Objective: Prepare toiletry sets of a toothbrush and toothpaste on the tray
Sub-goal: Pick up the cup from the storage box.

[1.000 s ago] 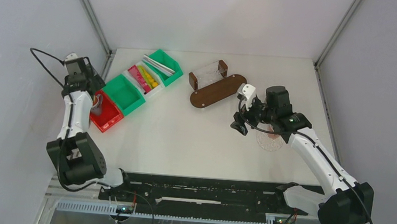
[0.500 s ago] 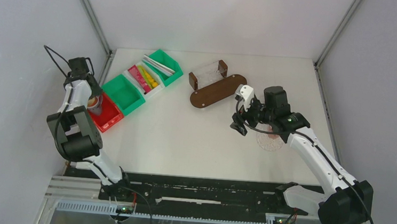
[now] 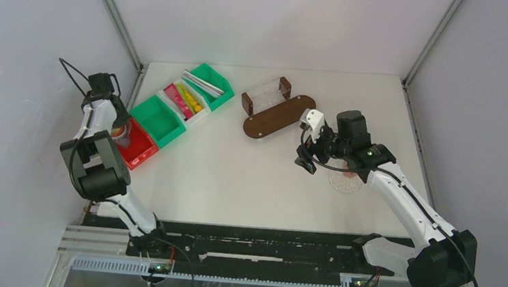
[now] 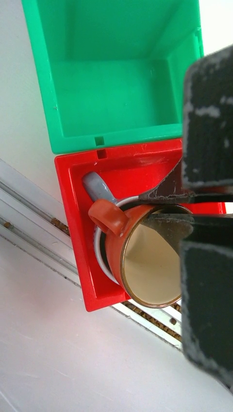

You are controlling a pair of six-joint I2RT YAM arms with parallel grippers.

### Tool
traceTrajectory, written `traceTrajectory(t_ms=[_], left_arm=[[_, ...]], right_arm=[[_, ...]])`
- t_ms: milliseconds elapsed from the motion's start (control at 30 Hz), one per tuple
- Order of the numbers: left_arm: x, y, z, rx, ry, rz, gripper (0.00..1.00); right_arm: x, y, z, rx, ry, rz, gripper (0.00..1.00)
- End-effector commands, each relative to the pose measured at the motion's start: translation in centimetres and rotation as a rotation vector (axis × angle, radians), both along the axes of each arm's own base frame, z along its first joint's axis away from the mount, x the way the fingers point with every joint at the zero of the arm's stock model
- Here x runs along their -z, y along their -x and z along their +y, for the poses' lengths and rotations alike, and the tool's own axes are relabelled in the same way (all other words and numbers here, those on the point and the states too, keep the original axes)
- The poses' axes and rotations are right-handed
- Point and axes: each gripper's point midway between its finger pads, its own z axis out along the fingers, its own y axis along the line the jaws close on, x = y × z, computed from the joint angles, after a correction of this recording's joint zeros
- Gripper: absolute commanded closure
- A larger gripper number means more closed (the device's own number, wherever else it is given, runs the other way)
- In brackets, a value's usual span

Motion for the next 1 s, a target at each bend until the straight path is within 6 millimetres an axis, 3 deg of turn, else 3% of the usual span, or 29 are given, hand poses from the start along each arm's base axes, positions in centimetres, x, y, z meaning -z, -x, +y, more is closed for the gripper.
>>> traceTrajectory(t_ms=[0, 333, 500, 567, 767, 967], left_arm=[[-5.8, -0.8, 0.9, -0.004, -0.067, -0.13, 1.0], [-11.2, 0.2, -3.1, 0.063, -0.08, -0.333, 1.0], [-13.2, 1.0, -7.6, 0.166, -0.06, -0.407, 1.0], [-14.0, 1.2, -10.7, 0.252, -0.017, -0.458, 1.0], [-17.2, 2.9, -23.2, 0.648, 0.139, -0.613, 1.0], [-17.6, 7.3, -35.9, 1.104, 0.287, -0.754, 1.0]], right_arm=[[-1.1, -0.6, 0.4, -0.01, -0.007, -0.049, 0.08], [-1.2, -0.4, 0.5, -0.016, -0.012, -0.047, 0.08], [-1.3, -0.2, 0.6, -0.022, -0.024, -0.04, 0.07], [-1.3, 0.2, 1.0, -0.046, -0.04, -0.023, 0.07], [-1.2, 1.7, 1.6, -0.126, -0.073, 0.043, 0.07], [-2.2, 3.4, 1.7, -0.231, -0.175, 0.104, 0.08]])
